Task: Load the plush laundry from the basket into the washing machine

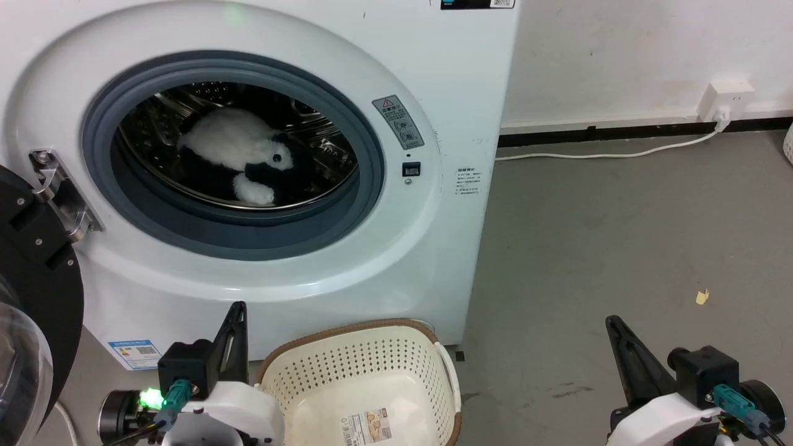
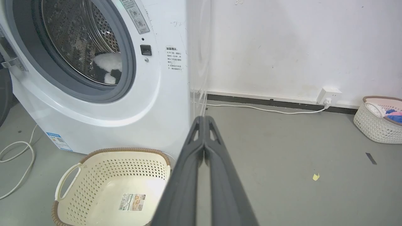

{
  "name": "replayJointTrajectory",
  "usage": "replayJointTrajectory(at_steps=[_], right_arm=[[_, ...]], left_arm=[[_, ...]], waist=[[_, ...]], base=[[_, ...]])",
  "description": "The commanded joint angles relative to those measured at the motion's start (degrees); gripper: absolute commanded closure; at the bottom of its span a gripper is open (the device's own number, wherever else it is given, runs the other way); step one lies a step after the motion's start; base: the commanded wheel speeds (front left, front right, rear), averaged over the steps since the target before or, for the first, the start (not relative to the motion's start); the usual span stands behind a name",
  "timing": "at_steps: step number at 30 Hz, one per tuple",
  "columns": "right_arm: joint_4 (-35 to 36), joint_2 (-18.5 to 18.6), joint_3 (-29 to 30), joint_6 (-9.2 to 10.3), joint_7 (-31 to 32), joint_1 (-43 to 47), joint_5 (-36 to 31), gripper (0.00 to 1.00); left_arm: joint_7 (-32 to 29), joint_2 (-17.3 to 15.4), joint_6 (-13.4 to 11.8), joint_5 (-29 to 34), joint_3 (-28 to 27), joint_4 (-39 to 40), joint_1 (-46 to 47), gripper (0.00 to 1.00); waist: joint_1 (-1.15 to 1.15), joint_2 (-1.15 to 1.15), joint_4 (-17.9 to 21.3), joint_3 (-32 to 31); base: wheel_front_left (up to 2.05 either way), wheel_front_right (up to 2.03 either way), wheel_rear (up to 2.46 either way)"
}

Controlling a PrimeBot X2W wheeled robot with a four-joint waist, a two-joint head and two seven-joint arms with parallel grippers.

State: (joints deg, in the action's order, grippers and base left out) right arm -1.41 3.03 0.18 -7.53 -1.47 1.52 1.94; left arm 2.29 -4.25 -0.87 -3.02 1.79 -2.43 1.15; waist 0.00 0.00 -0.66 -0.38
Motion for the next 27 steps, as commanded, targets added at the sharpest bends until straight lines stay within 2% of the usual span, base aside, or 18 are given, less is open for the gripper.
replayJointTrajectory(at_steps=[1, 27], right_arm=[[0.4, -0.1, -0.1, 0.04, 0.2, -0.9, -0.5, 1.00], [1.4, -0.1, -0.2, 0.04, 1.5, -1.5, -1.9, 1.00]], left_arm=[[-0.3, 0.4, 0.1, 0.6, -0.3, 0.5, -1.0, 1.00], [-2.3, 1.4, 0.9, 3.0, -1.8, 2.4, -1.1, 1.00]], waist=[[0.00, 0.00, 0.0, 0.0], [0.00, 0.00, 0.7, 0.4]], base=[[0.00, 0.00, 0.00], [0.00, 0.00, 0.00]])
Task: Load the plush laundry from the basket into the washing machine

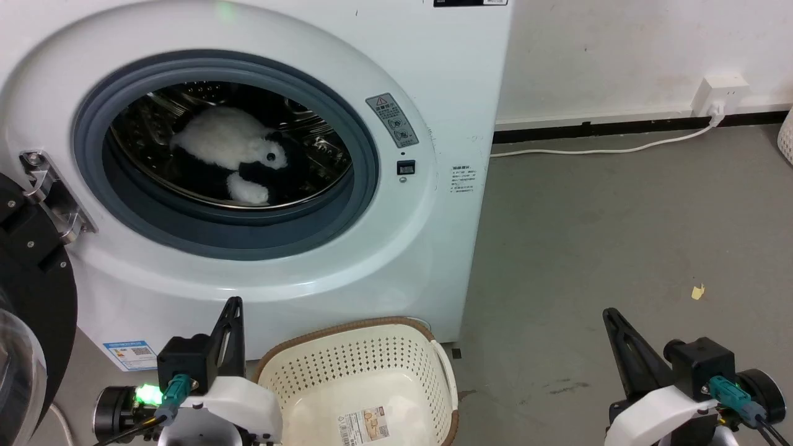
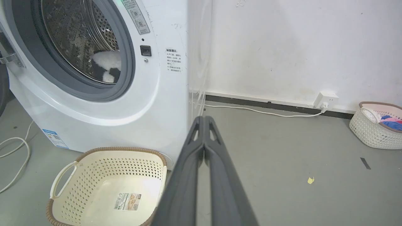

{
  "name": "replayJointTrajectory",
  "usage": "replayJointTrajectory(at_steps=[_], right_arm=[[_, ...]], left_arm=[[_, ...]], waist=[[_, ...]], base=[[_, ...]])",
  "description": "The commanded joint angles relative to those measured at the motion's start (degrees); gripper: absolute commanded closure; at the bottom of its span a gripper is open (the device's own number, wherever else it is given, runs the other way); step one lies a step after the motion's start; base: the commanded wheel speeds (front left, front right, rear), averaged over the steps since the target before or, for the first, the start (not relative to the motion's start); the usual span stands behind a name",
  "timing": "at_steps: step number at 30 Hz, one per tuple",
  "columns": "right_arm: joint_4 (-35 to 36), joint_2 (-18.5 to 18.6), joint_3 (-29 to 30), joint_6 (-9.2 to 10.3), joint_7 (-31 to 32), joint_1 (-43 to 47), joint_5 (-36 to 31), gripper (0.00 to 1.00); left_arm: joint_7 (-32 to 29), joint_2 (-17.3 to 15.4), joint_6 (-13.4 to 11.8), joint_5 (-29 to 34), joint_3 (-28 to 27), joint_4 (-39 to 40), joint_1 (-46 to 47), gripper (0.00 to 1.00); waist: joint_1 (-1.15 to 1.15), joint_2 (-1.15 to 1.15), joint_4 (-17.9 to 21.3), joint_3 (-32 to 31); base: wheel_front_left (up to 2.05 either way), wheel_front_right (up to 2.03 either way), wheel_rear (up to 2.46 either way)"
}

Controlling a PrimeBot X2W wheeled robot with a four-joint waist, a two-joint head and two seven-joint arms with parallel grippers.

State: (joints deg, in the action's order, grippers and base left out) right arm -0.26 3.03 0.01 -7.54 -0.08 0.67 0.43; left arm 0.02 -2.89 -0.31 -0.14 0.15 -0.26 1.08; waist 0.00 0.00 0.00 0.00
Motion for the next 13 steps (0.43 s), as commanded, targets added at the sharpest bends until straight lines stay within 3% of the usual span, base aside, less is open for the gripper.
replayJointTrajectory(at_steps=[1, 13], right_arm=[[0.3, -0.1, 0.0, 0.05, 0.1, -0.7, -0.4, 1.00], [0.3, -0.1, 0.0, 0.05, 0.1, -0.7, -0.4, 1.00]], left_arm=[[0.0, 0.0, 0.3, 0.1, -0.1, 0.3, -1.1, 1.00], [0.0, 0.0, 0.3, 0.1, -0.1, 0.3, -1.1, 1.00]], waist=[[0.00, 0.00, 0.0, 0.0], [0.00, 0.00, 0.0, 0.0]], base=[[0.00, 0.00, 0.00], [0.00, 0.00, 0.00]])
